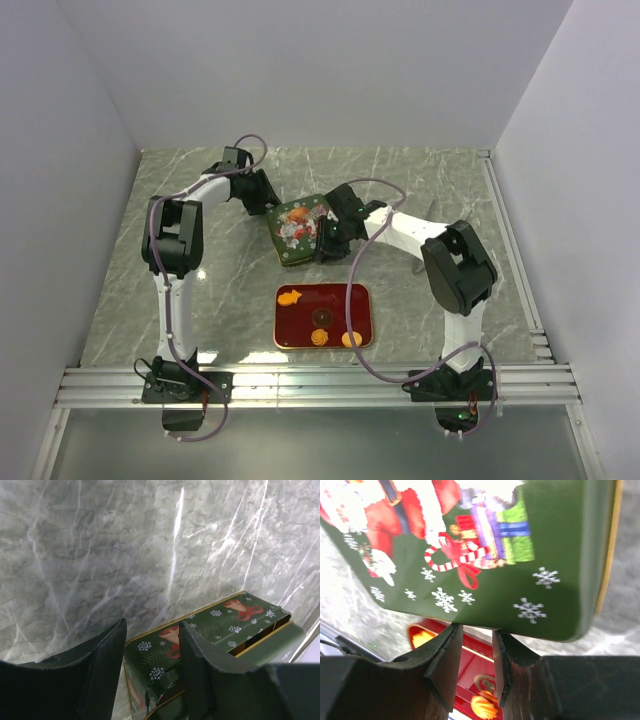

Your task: Pack the cookies

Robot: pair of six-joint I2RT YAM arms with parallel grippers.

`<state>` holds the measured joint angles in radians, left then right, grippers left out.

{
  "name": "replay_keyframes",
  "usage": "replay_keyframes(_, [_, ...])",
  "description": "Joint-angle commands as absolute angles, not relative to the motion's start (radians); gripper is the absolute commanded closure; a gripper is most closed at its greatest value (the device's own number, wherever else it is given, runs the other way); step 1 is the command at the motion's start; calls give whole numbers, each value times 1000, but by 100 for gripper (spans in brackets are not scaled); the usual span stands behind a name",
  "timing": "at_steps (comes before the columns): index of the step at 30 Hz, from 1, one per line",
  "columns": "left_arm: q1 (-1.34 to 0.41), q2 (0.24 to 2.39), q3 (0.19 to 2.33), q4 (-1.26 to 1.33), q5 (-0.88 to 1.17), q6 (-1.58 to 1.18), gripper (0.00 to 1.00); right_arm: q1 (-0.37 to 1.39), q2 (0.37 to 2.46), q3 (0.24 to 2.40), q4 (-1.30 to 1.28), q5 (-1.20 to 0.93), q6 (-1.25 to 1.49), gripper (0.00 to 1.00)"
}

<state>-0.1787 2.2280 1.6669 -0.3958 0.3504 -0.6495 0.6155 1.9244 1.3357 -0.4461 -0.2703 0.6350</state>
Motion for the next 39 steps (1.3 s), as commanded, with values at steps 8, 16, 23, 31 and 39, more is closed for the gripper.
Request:
replay_keyframes(8, [-206, 2177, 1499, -390, 433, -632, 50, 617, 1990, 1514, -502, -236, 650, 62])
replay_keyframes(16, [-206, 2137, 1397, -416, 414, -653, 56, 614, 1910, 1399, -450, -284, 695, 62])
replay_keyframes(23, [-216, 2155, 1479, -528, 385, -658, 52, 615, 1907, 1419, -428, -324, 726, 62])
replay_keyframes(31, [-236, 2152, 1493, -528, 428, -678, 46, 682, 1917, 1401, -371, -377, 798, 61])
replay_keyframes(39, [-250, 2100, 1416, -509, 440, -699, 48, 709, 1996, 1434, -359, -394, 836, 61])
